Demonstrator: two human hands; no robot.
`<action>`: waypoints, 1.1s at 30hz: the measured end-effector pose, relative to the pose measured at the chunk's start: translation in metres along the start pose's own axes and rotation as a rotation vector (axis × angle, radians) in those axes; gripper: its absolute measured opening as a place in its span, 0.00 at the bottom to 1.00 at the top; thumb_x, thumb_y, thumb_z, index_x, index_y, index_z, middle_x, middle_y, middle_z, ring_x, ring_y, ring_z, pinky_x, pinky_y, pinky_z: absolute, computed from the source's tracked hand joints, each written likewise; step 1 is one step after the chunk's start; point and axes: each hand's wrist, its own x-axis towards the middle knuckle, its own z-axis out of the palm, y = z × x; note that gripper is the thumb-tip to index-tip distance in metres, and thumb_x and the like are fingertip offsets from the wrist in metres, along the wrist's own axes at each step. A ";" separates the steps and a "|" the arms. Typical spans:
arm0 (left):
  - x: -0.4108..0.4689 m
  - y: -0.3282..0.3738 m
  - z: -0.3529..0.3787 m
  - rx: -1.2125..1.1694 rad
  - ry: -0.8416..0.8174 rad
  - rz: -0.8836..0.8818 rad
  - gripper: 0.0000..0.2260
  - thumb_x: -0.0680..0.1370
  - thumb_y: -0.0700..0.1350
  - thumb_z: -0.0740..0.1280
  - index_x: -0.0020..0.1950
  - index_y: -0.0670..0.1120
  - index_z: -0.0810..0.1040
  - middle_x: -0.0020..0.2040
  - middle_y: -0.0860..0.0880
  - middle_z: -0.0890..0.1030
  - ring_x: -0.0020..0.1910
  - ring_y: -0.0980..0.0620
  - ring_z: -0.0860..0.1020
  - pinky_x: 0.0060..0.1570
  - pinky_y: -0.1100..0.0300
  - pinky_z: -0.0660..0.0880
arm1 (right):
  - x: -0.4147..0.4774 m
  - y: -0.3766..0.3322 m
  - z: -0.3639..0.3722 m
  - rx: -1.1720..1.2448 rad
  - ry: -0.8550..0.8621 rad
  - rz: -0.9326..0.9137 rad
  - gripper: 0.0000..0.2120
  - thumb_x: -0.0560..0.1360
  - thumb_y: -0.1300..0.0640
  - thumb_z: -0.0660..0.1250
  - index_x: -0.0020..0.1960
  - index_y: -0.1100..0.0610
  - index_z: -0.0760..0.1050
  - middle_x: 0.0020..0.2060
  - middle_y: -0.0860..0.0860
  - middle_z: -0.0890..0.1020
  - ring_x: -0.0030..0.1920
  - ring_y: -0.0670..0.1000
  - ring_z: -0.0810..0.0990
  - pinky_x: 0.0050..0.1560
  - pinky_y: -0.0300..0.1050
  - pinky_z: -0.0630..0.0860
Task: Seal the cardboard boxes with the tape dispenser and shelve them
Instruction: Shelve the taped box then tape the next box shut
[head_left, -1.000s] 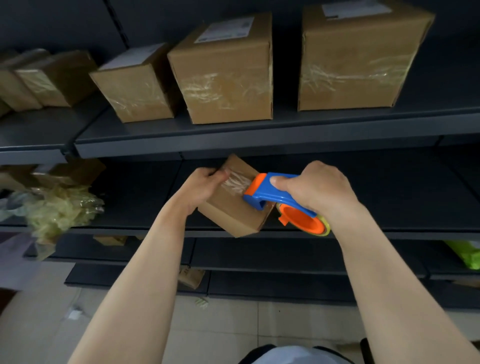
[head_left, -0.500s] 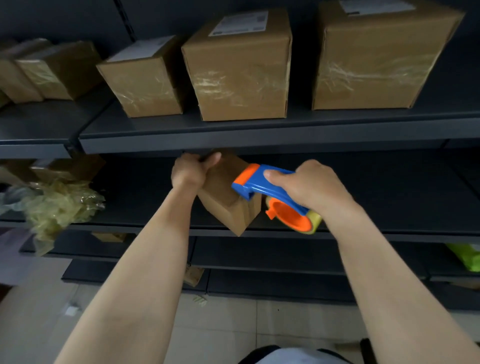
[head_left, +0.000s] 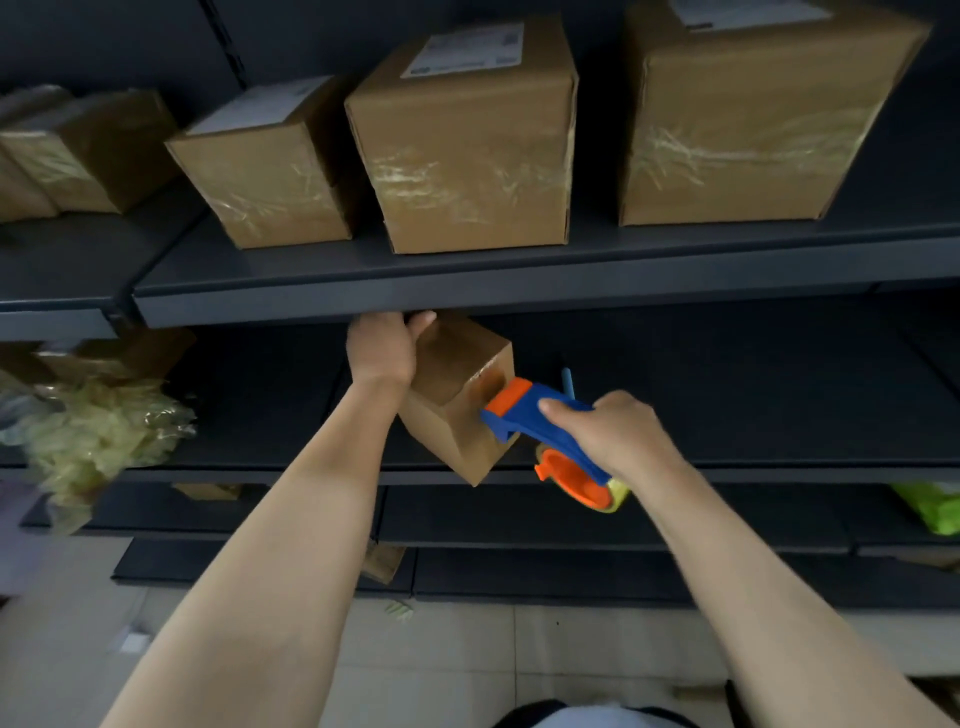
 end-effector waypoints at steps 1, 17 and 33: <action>-0.003 0.002 0.000 0.071 0.016 0.053 0.18 0.81 0.54 0.59 0.57 0.40 0.76 0.51 0.39 0.80 0.51 0.41 0.77 0.49 0.51 0.73 | 0.003 -0.002 0.007 0.012 0.011 -0.005 0.31 0.68 0.29 0.63 0.49 0.58 0.74 0.38 0.53 0.81 0.35 0.52 0.81 0.30 0.41 0.71; -0.065 0.031 0.008 0.201 -0.213 0.245 0.31 0.79 0.59 0.57 0.74 0.39 0.61 0.74 0.39 0.63 0.75 0.43 0.58 0.68 0.52 0.63 | 0.006 0.003 0.023 0.110 0.066 -0.037 0.29 0.71 0.31 0.62 0.47 0.59 0.74 0.34 0.53 0.81 0.29 0.49 0.80 0.26 0.38 0.69; -0.058 -0.007 -0.021 -0.549 -0.189 -0.118 0.16 0.78 0.56 0.65 0.43 0.45 0.82 0.38 0.46 0.83 0.37 0.50 0.80 0.35 0.57 0.73 | -0.024 -0.039 -0.011 -0.090 0.189 -0.211 0.28 0.69 0.30 0.63 0.41 0.58 0.70 0.33 0.52 0.76 0.33 0.51 0.77 0.28 0.42 0.64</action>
